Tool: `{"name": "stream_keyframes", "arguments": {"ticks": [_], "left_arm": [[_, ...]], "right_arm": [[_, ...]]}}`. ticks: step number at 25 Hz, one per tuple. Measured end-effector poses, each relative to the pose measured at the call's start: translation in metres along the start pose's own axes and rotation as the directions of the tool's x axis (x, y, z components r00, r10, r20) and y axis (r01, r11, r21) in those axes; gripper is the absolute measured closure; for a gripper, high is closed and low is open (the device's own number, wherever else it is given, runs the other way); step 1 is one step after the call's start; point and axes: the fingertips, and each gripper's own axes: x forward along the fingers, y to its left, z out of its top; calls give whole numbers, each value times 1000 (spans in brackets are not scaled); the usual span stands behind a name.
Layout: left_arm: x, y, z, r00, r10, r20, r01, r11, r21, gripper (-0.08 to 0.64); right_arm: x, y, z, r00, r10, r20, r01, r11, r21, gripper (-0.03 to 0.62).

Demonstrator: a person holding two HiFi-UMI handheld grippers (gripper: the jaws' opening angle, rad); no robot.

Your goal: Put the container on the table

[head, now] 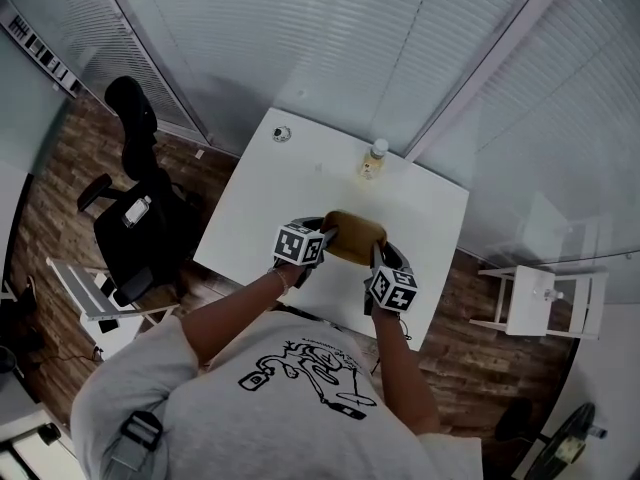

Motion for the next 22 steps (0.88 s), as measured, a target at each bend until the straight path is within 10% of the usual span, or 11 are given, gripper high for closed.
{"name": "stream_keyframes", "arguments": {"ticks": [22], "left_arm": [[56, 32, -57, 990, 20, -140, -20, 1000, -4, 417]], "right_arm": [[52, -33, -74, 983, -36, -182, 42, 999, 28, 517]]}}
